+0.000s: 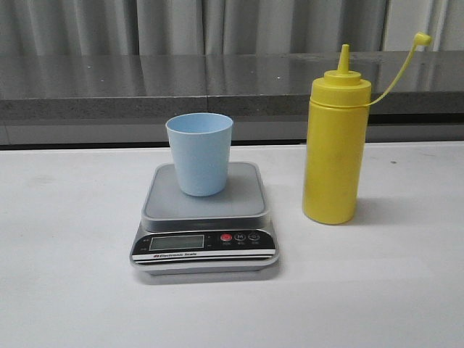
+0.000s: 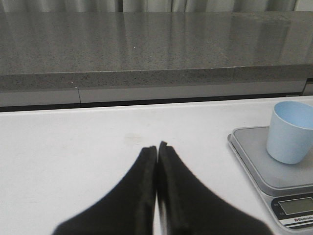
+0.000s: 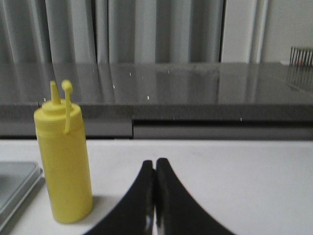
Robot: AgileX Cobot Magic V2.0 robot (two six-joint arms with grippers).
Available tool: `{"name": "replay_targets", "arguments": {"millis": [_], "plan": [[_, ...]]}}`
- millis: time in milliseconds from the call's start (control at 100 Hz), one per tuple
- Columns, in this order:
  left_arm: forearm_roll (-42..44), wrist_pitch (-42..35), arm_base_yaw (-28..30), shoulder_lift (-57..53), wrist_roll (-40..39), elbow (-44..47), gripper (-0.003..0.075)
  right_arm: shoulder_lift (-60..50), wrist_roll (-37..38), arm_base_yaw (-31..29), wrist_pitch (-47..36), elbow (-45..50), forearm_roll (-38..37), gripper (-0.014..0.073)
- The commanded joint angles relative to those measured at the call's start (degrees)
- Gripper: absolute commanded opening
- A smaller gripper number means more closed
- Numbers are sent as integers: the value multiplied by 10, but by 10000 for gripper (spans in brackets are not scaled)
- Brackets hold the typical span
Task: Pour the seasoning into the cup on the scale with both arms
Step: 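Raise the left gripper away from the cup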
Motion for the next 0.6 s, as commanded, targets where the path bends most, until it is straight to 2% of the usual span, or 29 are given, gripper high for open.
{"name": "replay_targets", "arguments": {"millis": [0, 270, 500, 590], "plan": [[-5, -47, 2, 5, -1, -16, -20, -11, -4, -5, -84, -20, 4, -69], [-5, -47, 2, 5, -1, -16, -20, 38, 3, -5, -2, -101, 4, -69], [-5, -47, 2, 5, -1, -16, -20, 173, 2, -5, -1, -187, 4, -69], [-5, -47, 2, 5, -1, -16, -20, 234, 2, -5, -23, -209, -7, -69]]}}
